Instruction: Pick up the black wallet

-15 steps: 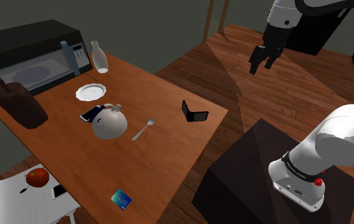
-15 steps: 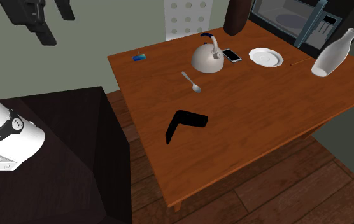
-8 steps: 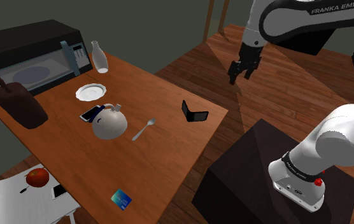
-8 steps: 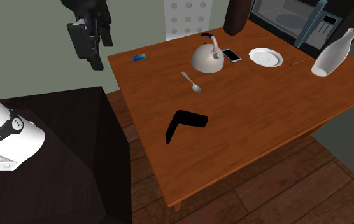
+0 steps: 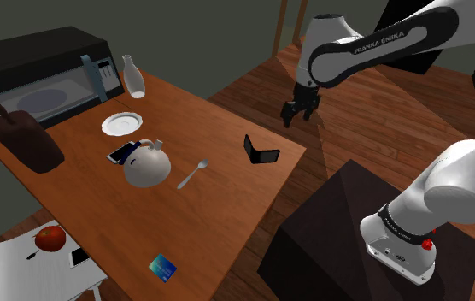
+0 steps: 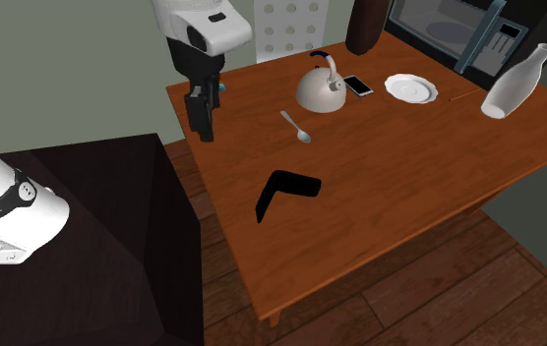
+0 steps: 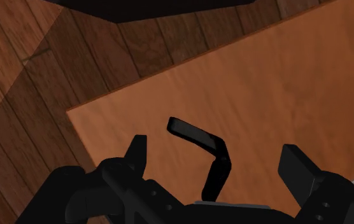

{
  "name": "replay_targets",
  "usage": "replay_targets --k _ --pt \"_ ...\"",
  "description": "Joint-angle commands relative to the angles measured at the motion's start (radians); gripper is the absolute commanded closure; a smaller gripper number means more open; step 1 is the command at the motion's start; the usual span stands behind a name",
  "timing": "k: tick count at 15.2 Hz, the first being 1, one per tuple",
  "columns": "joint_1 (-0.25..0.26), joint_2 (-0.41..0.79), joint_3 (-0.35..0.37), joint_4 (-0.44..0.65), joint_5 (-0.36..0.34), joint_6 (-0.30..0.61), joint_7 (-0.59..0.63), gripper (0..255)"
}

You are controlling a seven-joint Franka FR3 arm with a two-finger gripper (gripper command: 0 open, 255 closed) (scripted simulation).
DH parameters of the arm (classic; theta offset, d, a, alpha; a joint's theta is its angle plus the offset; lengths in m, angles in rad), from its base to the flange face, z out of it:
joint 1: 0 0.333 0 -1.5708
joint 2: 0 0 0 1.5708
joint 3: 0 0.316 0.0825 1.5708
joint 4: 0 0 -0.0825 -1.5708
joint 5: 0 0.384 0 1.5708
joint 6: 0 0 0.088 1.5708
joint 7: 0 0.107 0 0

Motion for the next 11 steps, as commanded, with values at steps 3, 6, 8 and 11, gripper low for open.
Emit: replay_targets --k 3,6,8,11 --pt "0.005 0.147 0.01 0.038 -0.005 0.113 0.022 0" --pt "0.01 0.268 0.016 0.086 -0.012 0.188 0.041 0" --pt "0.013 0.35 0.018 0.126 -0.018 0.231 0.054 0" --pt "0.021 0.471 0.019 0.194 -0.029 0.285 0.073 0"
